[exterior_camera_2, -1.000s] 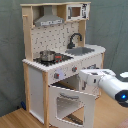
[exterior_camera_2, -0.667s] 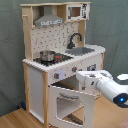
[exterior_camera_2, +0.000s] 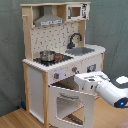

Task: Play with the kitchen

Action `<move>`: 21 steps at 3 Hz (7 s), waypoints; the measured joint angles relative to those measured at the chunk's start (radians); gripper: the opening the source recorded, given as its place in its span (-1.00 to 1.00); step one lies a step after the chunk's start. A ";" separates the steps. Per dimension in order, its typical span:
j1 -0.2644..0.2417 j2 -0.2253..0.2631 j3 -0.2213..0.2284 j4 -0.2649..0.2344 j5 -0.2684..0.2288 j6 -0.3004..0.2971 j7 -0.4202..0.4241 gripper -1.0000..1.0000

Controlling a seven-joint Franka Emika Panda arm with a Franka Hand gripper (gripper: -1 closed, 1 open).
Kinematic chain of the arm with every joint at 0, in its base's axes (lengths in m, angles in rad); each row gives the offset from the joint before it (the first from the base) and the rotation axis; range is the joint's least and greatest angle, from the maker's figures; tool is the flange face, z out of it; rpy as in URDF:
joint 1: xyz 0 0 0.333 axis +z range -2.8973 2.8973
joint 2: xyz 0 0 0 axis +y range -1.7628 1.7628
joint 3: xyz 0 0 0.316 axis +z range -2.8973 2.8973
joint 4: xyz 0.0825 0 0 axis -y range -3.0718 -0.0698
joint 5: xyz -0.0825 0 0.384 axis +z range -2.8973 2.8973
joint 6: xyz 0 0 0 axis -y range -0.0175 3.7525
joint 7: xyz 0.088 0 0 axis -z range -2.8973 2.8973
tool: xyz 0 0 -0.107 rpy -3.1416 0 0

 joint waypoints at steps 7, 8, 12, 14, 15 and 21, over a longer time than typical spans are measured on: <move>0.099 -0.038 -0.058 -0.497 -0.065 0.508 0.071 1.00; 0.031 -0.038 -0.056 -0.497 -0.065 0.582 0.080 1.00; -0.215 -0.038 -0.030 -0.493 -0.065 0.948 0.070 1.00; -0.354 -0.038 -0.027 -0.472 -0.065 1.102 0.066 1.00; -0.428 -0.037 -0.020 -0.420 -0.065 1.147 0.060 1.00; -0.425 -0.020 -0.017 -0.438 -0.044 1.136 0.483 -1.00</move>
